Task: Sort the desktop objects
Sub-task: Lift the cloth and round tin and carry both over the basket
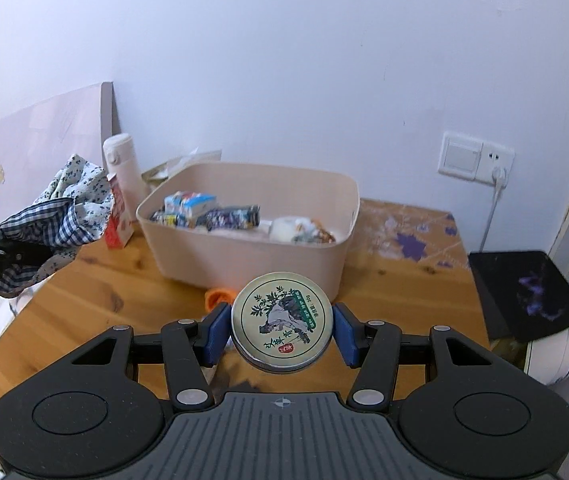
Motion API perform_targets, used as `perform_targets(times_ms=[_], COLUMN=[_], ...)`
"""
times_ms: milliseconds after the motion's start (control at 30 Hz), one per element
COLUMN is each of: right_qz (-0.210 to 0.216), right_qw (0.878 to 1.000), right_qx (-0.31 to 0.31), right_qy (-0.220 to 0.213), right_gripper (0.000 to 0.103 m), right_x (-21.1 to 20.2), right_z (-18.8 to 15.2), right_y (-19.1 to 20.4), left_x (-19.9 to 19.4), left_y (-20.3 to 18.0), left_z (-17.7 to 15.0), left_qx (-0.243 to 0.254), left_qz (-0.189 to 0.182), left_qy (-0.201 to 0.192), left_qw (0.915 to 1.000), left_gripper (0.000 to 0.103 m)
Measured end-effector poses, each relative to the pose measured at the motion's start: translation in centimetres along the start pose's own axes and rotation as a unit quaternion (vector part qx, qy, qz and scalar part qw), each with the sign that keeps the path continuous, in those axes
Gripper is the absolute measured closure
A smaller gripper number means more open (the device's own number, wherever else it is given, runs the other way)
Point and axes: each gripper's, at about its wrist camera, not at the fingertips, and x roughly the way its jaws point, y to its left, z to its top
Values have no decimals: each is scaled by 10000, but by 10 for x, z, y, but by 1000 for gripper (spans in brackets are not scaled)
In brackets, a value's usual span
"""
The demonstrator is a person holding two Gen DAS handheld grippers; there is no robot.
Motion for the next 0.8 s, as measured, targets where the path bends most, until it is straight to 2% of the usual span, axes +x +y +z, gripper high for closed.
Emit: perform_targets(times_ms=[400,800], right_qz=[-195,-579], right_qw=[9996,9980], right_qx=[-94,-260], right_qy=[-156,-37], right_gripper=[51,51], right_x=[37,97], right_z=[41,76], right_y=[8,-4], left_x=[43,114], left_y=[7,8], left_z=[53,91], left_qx=[206,243], left_qz=[-91,-293], left_qy=[-244,-176], left_qw=[9994,9991], left_gripper=[85,85])
